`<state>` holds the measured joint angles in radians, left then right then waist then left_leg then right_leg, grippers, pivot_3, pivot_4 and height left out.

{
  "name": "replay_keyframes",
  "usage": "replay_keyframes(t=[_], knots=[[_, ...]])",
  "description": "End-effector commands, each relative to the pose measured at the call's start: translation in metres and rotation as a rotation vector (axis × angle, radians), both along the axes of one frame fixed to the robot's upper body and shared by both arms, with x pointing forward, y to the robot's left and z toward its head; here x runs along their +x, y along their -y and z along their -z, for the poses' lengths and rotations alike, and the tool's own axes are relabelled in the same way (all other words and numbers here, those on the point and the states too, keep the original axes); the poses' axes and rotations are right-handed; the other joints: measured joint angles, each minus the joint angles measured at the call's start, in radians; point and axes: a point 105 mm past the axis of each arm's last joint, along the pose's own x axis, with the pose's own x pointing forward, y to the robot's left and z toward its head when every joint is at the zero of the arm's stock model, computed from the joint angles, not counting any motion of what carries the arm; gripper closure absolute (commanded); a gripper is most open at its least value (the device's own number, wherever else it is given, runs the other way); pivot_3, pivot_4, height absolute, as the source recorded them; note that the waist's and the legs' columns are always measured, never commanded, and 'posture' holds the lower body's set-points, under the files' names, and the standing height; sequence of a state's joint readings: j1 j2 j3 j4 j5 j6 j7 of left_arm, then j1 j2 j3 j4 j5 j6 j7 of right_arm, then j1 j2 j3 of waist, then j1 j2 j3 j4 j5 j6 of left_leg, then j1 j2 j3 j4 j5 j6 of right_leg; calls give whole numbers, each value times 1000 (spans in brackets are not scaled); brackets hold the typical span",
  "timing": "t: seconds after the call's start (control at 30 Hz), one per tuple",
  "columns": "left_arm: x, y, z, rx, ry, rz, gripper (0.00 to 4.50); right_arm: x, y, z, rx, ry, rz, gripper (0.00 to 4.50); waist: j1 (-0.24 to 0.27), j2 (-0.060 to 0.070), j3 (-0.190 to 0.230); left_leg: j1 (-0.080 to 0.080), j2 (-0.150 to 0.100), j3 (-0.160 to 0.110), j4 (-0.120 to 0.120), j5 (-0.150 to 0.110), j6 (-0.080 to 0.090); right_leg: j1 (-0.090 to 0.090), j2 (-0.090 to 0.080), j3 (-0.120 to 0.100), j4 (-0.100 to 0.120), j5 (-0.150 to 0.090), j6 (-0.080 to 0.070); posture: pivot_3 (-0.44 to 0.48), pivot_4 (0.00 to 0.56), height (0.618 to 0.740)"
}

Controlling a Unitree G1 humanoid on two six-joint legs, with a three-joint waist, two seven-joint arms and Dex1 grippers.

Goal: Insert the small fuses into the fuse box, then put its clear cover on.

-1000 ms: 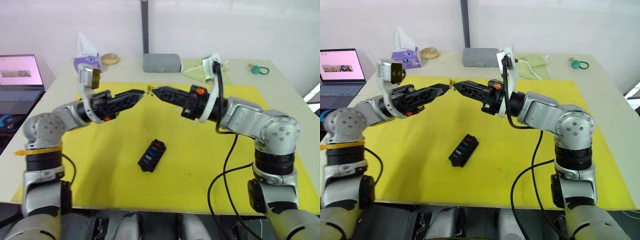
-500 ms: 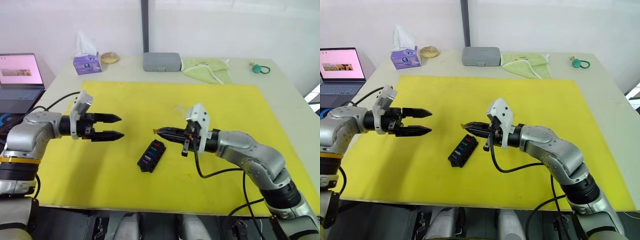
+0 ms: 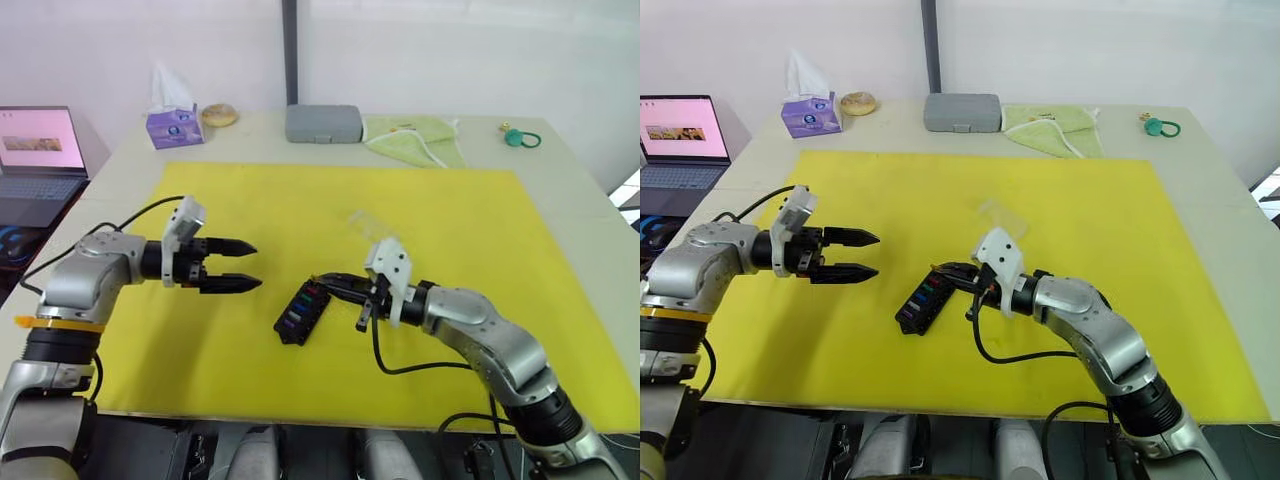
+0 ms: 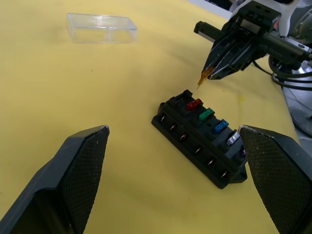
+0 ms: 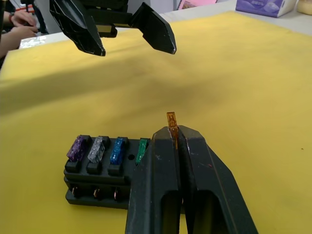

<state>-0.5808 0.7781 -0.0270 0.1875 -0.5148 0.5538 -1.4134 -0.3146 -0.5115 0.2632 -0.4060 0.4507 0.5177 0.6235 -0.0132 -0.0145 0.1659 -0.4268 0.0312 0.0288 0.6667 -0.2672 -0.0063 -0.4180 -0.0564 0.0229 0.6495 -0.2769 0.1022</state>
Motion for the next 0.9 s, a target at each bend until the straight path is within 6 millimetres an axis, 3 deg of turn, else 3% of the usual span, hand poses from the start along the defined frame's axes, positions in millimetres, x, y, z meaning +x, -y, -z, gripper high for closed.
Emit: replay_keyframes(t=[0.03,0.9], knots=[[1,-2,-3,-3,19,-12,34,0,-3,-2,24,27,10,4500,0,0,0,0,0,0,0,0,0,0,0,0,0,0,0,0,150,737],[5,-1,2,-13,6,-55,34,5,-1,27,-5,-6,93,4500,1,0,0,1,0,-1,0,1,-1,1,1,0,1,0,0,0,150,737]])
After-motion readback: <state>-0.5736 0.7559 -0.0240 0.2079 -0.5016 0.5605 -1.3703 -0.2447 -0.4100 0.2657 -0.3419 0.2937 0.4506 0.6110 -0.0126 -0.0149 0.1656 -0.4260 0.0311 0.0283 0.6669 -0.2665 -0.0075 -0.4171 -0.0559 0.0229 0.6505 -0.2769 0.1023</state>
